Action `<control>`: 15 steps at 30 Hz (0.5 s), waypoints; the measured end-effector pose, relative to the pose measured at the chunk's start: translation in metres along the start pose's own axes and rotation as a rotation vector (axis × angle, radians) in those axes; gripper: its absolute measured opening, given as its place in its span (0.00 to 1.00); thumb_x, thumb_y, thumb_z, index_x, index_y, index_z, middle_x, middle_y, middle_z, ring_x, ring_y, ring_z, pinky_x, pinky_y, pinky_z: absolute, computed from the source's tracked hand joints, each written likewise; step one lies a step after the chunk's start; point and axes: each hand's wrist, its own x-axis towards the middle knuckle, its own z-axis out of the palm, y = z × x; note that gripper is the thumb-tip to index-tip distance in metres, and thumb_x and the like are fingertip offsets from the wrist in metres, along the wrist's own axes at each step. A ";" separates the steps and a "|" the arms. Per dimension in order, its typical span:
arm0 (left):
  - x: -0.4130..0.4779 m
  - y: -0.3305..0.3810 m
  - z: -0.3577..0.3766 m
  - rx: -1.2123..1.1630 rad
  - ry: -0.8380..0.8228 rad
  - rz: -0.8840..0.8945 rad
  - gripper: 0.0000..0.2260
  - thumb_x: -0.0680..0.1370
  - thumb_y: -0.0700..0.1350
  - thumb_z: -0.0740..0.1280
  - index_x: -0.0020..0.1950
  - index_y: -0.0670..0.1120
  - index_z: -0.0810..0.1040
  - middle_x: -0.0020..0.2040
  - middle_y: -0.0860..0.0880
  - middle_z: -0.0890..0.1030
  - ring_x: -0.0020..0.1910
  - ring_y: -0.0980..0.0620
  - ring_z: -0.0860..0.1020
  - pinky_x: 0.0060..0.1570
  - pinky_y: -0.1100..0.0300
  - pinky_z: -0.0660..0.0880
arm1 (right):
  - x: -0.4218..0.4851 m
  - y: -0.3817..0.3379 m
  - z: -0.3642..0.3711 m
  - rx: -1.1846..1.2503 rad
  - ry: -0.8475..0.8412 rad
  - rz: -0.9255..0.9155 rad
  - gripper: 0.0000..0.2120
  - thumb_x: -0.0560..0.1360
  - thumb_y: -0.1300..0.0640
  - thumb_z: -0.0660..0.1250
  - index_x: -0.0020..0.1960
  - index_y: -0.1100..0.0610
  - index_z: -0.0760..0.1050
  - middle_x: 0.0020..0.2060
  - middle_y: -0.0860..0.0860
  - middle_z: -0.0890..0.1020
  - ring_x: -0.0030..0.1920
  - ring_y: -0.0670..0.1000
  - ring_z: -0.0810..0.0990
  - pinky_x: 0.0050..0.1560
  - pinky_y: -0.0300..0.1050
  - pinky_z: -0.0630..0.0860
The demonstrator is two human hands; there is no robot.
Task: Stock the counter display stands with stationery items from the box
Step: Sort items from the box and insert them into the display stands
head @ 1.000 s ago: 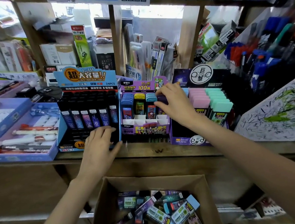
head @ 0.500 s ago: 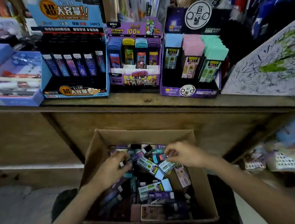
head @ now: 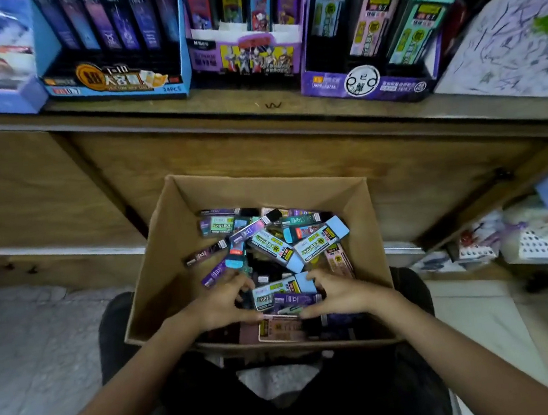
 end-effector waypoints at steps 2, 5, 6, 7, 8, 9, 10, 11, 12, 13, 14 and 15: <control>0.000 0.000 0.003 0.016 -0.055 -0.008 0.24 0.70 0.50 0.74 0.60 0.46 0.68 0.50 0.51 0.72 0.47 0.53 0.76 0.46 0.67 0.74 | -0.007 0.005 0.001 -0.092 -0.049 -0.013 0.43 0.66 0.40 0.73 0.72 0.53 0.56 0.68 0.49 0.68 0.65 0.49 0.68 0.59 0.39 0.66; 0.001 0.000 0.007 0.060 -0.073 -0.017 0.25 0.72 0.49 0.73 0.61 0.46 0.64 0.44 0.51 0.75 0.44 0.52 0.77 0.48 0.58 0.75 | -0.013 0.009 0.006 -0.197 -0.064 -0.047 0.35 0.68 0.51 0.75 0.68 0.53 0.60 0.57 0.52 0.76 0.54 0.52 0.76 0.53 0.43 0.73; 0.001 0.000 0.008 0.064 -0.071 -0.019 0.24 0.72 0.49 0.73 0.61 0.46 0.63 0.43 0.52 0.75 0.43 0.53 0.77 0.47 0.59 0.75 | -0.015 0.009 0.007 -0.212 -0.053 -0.056 0.33 0.68 0.53 0.74 0.66 0.53 0.61 0.55 0.53 0.76 0.51 0.52 0.76 0.50 0.44 0.73; 0.002 0.000 0.008 0.062 -0.074 -0.022 0.24 0.72 0.48 0.73 0.60 0.45 0.63 0.42 0.52 0.76 0.43 0.54 0.77 0.46 0.60 0.75 | -0.016 0.007 0.007 -0.223 -0.042 -0.066 0.31 0.68 0.54 0.74 0.65 0.53 0.62 0.54 0.53 0.77 0.50 0.53 0.76 0.49 0.44 0.72; 0.002 -0.001 0.008 0.061 -0.076 -0.027 0.22 0.73 0.48 0.72 0.59 0.45 0.63 0.42 0.52 0.76 0.42 0.55 0.77 0.43 0.63 0.75 | -0.016 0.006 0.006 -0.228 -0.034 -0.074 0.30 0.68 0.54 0.75 0.64 0.53 0.63 0.54 0.53 0.77 0.50 0.52 0.75 0.48 0.44 0.72; 0.003 -0.002 0.008 0.069 -0.075 -0.027 0.19 0.73 0.48 0.72 0.56 0.45 0.65 0.44 0.51 0.76 0.40 0.57 0.77 0.40 0.67 0.73 | -0.016 0.006 0.005 -0.227 -0.029 -0.078 0.29 0.68 0.54 0.75 0.63 0.53 0.64 0.54 0.52 0.77 0.50 0.51 0.75 0.47 0.43 0.71; 0.003 -0.004 0.008 0.086 -0.071 -0.022 0.15 0.74 0.47 0.71 0.50 0.46 0.66 0.46 0.49 0.76 0.38 0.59 0.75 0.37 0.71 0.71 | -0.016 0.006 0.004 -0.226 -0.022 -0.081 0.28 0.68 0.54 0.75 0.62 0.54 0.65 0.54 0.52 0.77 0.49 0.50 0.74 0.46 0.43 0.70; 0.003 -0.005 0.008 0.095 -0.064 -0.015 0.13 0.74 0.47 0.71 0.43 0.46 0.67 0.50 0.47 0.76 0.37 0.59 0.73 0.36 0.73 0.69 | -0.016 0.005 0.003 -0.228 -0.017 -0.081 0.25 0.69 0.55 0.74 0.61 0.54 0.66 0.54 0.52 0.76 0.48 0.50 0.73 0.45 0.43 0.69; 0.003 -0.007 0.009 0.090 -0.065 -0.009 0.13 0.74 0.46 0.71 0.39 0.47 0.67 0.52 0.45 0.74 0.38 0.58 0.73 0.38 0.72 0.69 | -0.016 0.005 0.003 -0.233 -0.015 -0.079 0.23 0.70 0.56 0.73 0.60 0.55 0.67 0.54 0.53 0.77 0.48 0.51 0.74 0.45 0.44 0.70; 0.003 -0.009 0.010 0.068 -0.071 -0.005 0.13 0.74 0.45 0.71 0.37 0.49 0.67 0.53 0.44 0.74 0.40 0.56 0.73 0.41 0.67 0.70 | -0.016 0.005 0.002 -0.235 -0.020 -0.075 0.21 0.70 0.57 0.73 0.59 0.56 0.68 0.54 0.54 0.77 0.49 0.52 0.74 0.47 0.46 0.71; 0.002 -0.009 0.010 0.033 -0.081 -0.009 0.13 0.74 0.44 0.72 0.37 0.50 0.68 0.52 0.43 0.75 0.42 0.54 0.74 0.44 0.62 0.72 | -0.016 0.004 0.002 -0.236 -0.033 -0.072 0.20 0.71 0.57 0.72 0.59 0.56 0.69 0.54 0.54 0.77 0.50 0.53 0.75 0.49 0.47 0.72; 0.001 -0.008 0.010 -0.012 -0.089 -0.017 0.11 0.74 0.43 0.71 0.39 0.49 0.69 0.50 0.42 0.76 0.44 0.52 0.74 0.46 0.60 0.72 | -0.016 0.003 0.001 -0.236 -0.050 -0.071 0.18 0.71 0.57 0.72 0.59 0.57 0.70 0.53 0.53 0.76 0.50 0.53 0.75 0.49 0.46 0.72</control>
